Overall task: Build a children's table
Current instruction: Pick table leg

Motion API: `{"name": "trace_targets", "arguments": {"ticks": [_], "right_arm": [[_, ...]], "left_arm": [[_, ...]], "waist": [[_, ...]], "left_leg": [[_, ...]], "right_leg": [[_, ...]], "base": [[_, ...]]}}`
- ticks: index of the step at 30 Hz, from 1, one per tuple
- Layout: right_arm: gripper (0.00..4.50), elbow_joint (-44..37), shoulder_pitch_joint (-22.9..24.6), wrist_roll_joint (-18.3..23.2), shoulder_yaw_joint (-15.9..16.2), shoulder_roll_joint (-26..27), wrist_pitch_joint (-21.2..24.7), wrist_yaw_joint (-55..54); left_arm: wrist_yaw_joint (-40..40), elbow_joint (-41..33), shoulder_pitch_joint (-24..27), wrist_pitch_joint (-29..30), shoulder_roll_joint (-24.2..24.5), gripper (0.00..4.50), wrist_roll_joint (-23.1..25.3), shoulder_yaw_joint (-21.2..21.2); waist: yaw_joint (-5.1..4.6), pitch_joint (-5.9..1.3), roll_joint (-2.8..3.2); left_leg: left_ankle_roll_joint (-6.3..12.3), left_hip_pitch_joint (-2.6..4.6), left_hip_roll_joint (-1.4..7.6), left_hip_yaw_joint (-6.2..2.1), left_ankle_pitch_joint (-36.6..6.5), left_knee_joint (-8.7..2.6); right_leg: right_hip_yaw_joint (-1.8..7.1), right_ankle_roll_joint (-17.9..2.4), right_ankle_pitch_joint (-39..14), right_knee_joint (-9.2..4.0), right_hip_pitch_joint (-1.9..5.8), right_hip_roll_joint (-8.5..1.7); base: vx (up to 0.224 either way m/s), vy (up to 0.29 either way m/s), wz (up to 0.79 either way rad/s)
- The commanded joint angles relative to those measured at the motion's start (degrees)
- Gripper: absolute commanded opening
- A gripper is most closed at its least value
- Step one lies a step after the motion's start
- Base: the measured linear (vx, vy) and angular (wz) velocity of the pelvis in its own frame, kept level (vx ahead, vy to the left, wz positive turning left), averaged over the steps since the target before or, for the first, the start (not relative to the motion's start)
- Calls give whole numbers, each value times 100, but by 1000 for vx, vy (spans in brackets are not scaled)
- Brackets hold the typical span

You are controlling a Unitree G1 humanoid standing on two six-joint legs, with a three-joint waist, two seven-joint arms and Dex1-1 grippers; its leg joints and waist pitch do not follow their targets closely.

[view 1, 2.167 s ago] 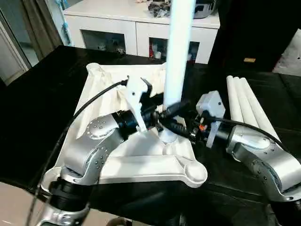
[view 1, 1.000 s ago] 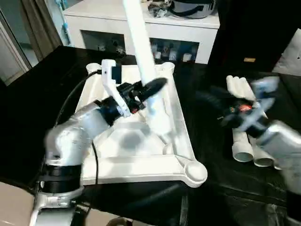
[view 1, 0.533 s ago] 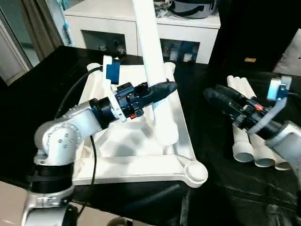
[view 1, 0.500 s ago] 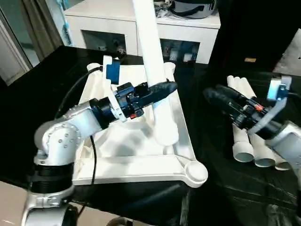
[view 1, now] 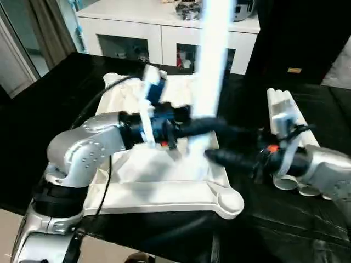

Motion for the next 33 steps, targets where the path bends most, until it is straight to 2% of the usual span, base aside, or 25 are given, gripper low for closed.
{"name": "trace_targets", "arguments": {"ticks": [1,9,10,15,20,21,24,33], "right_arm": [[414,-23,-110,-108,121,-59,-41,113],[363,147,-263,-269,431,-35,-158,340],[336,158,-266,-286,450,-29,-173,355],[291,220,-292,-361,521,13,-210,401],[260,237,-277,-371,599,55,-252,402],[239,243,-277,-368,604,62,-257,398],[217,229,-252,-365,601,113,-242,409],[203,192,-190,-357,639,115,-245,421]], "left_arm": [[-142,-107,-203,-128,30,191,103,-95],[-426,-99,-294,-309,-10,191,212,-363],[-457,-106,-298,-312,-16,191,227,-388],[-529,-161,-297,-338,-71,191,250,-516],[-559,-187,-281,-367,-131,191,273,-599],[-568,-187,-280,-373,-137,191,278,-606],[-565,-187,-267,-388,-162,191,289,-622],[-611,-203,-234,-396,-161,190,312,-626]], "waist": [[8,-356,-97],[22,-373,-110],[25,-373,-101],[21,-365,-106],[20,-373,-100],[21,-375,-100],[19,-373,-99],[25,-375,-96]], "left_leg": [[26,140,225,-52,-972,-383],[72,130,223,-50,-853,-366],[80,132,221,-50,-851,-364],[53,131,224,-48,-942,-368],[80,135,227,-50,-888,-364],[88,138,228,-51,-881,-362],[86,133,225,-50,-899,-363],[90,135,224,-50,-896,-359]], "right_leg": [[162,-1037,-923,-481,185,-349],[159,-1096,-711,-450,205,-350],[158,-1107,-693,-450,201,-350],[159,-1125,-820,-462,201,-353],[157,-1149,-702,-453,205,-351],[158,-1161,-667,-451,204,-347],[157,-1184,-652,-446,209,-349],[157,-1190,-644,-445,209,-349]], "base": [[0,0,0],[0,0,0],[0,0,0],[0,0,0],[0,0,0],[0,0,0],[0,0,0],[0,0,0]]}}
